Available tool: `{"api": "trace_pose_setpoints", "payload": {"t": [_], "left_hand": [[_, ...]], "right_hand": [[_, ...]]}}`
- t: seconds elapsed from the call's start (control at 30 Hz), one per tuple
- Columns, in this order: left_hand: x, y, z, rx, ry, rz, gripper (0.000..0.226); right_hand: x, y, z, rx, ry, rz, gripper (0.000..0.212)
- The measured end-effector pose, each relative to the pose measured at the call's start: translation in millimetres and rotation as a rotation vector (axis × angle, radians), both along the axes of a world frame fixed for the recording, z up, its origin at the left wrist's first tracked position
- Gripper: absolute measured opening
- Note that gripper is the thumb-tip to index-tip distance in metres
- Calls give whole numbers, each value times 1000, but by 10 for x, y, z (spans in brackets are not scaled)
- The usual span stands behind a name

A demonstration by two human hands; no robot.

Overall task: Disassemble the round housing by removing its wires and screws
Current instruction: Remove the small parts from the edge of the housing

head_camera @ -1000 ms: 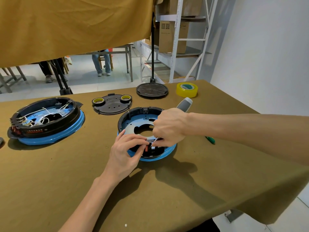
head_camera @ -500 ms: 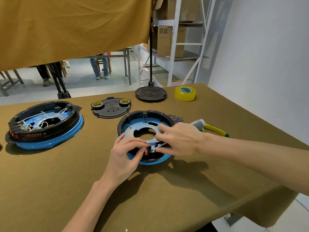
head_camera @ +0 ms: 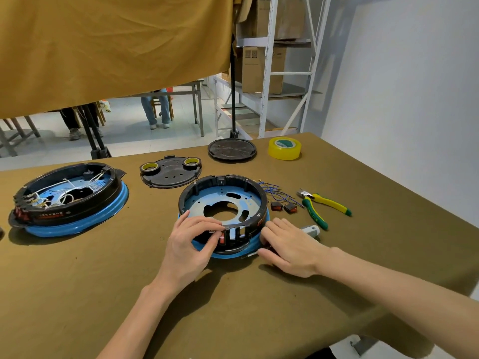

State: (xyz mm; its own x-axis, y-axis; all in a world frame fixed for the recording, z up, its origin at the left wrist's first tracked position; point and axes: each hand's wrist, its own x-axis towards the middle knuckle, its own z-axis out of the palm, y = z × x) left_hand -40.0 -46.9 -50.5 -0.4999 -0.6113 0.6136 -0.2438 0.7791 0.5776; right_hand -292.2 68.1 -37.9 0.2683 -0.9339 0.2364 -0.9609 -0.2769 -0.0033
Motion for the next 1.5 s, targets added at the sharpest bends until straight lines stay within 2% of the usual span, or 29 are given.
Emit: {"api": "trace_pose_setpoints", "payload": {"t": [0.1, 0.17, 0.3, 0.43, 0.57, 0.83, 0.97, 1.03, 1.13, 1.23, 1.3, 1.5], "left_hand": [[-5, -4, -10, 12, 8, -3, 25], [-13, -2, -24, 5, 10, 3, 24], [-91, 79, -36, -31, 0, 28, 25], [-123, 120, -2, -20, -26, 21, 27], [-68, 97, 3, -50, -65, -14, 32], [-88, 91, -36, -78, -72, 15, 40], [-98, 91, -53, -80, -48, 16, 31], [-104, 89, -64, -72, -51, 15, 34], [-105, 91, -59, -59, -58, 12, 40], [-107, 83, -61, -59, -60, 6, 41], [-107, 71, -72, -61, -54, 6, 38], [-113, 69, -99, -64, -41, 9, 32]], "right_hand": [[45, 28, -26, -114, -45, -8, 22], [135, 31, 15, -178, -148, -26, 18], [422, -12, 133, -229, -344, -74, 23], [626, -84, 213, -201, -259, -200, 40], [735, -139, 246, -218, -187, -250, 41], [670, 4, 292, -287, -402, -181, 24], [145, -11, 358, -383, -517, -308, 27], [-152, -52, 369, -322, -479, -394, 19], [-468, -126, 288, -193, -224, -470, 11], [-587, -243, 181, -100, -65, -491, 12], [-588, -338, 130, -62, -54, -505, 13], [-570, -487, 74, -29, -196, -557, 21]]}}
